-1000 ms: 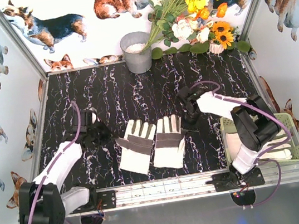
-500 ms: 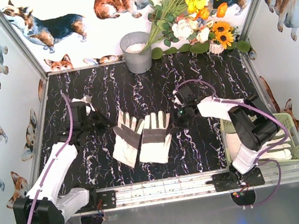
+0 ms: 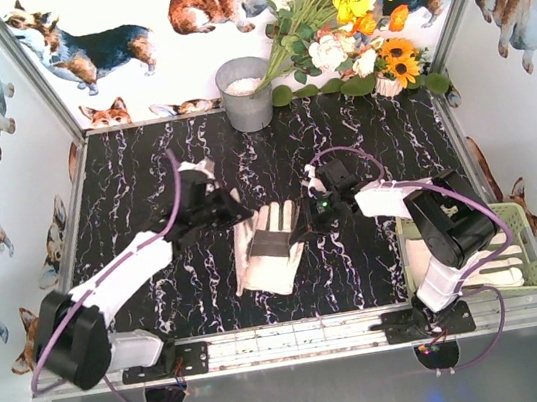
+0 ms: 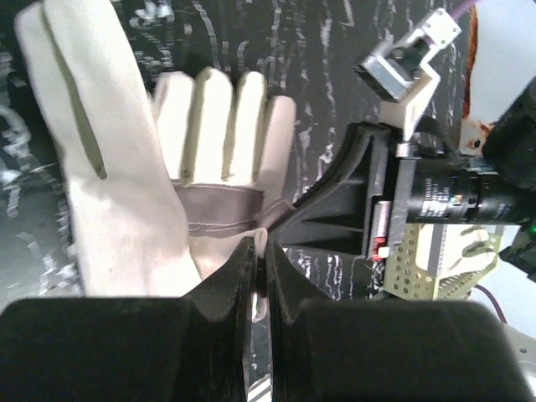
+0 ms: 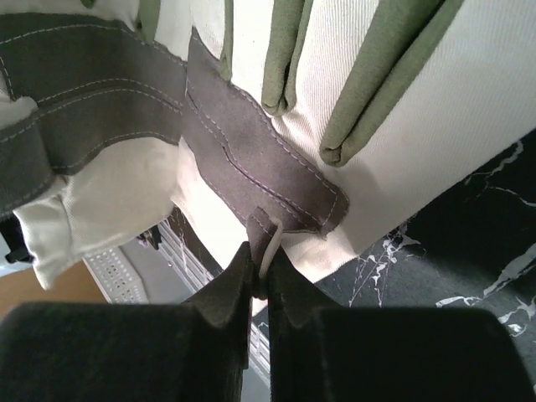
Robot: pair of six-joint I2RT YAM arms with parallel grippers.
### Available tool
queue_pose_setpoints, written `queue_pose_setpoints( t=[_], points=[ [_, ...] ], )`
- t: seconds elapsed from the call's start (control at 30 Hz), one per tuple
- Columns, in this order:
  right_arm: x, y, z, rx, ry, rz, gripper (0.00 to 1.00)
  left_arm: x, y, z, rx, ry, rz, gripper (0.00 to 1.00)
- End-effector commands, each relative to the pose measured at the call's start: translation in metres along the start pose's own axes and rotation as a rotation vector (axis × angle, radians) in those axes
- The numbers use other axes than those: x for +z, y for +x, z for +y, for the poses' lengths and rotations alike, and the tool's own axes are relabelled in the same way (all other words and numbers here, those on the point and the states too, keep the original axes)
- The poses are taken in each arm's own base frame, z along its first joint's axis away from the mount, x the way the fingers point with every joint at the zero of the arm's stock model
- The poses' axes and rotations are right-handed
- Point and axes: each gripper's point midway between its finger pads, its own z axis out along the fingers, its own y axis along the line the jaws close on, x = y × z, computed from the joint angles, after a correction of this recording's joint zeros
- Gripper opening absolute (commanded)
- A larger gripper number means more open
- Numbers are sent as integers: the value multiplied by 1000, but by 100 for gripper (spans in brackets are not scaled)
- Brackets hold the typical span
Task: Put the gloves into the storage basket
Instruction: Pair the glove with the glove.
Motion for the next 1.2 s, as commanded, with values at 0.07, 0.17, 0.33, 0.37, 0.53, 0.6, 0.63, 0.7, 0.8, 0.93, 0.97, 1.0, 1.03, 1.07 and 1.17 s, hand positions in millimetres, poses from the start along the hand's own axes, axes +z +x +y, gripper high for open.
queue_pose_setpoints(
  t=[0.07,0.17,0.33,0.37,0.53,0.6,0.63,0.7,0.8,0.93,0.97,1.0,1.03,1.07,1.17],
  points=[
    [-1,-6,15,-73,-72,-35,0,31,0,-61,53,130,-12,0],
    [-3,-6,13,-72,-65,-43,0,47,13,-69,69,144,26,0],
    [-10,-6,7,-62,-44,-62,0,74,37,-73,80,166,105,0],
    [-11,-6,5,-60,-39,-65,0,78,41,-74,86,167,121,0],
    [-17,-5,-3,-35,-27,-82,9,89,55,-78,78,181,161,0],
    [-21,-5,-6,-26,-21,-92,19,88,57,-80,83,188,169,7],
    [-24,-6,-7,-23,-18,-100,23,86,56,-80,86,186,168,12],
    [-29,-7,-9,-17,-10,-116,30,84,54,-78,91,169,159,22],
    [-43,-6,-12,-3,17,-142,38,68,43,-84,100,171,122,35],
    [-65,-4,-18,14,65,-185,48,53,29,-63,91,82,85,48],
    [-71,-4,-17,17,72,-198,50,49,26,-54,86,49,76,49],
    [-76,-5,-16,18,81,-214,53,46,22,-44,80,10,69,49],
    [-81,-6,-15,22,92,-226,55,43,18,-33,76,-31,61,50],
    [-85,-6,-14,24,101,-235,57,40,15,-23,73,-65,59,51],
    [-90,-6,-8,58,110,-226,59,37,9,1,68,-134,58,56]
  ],
)
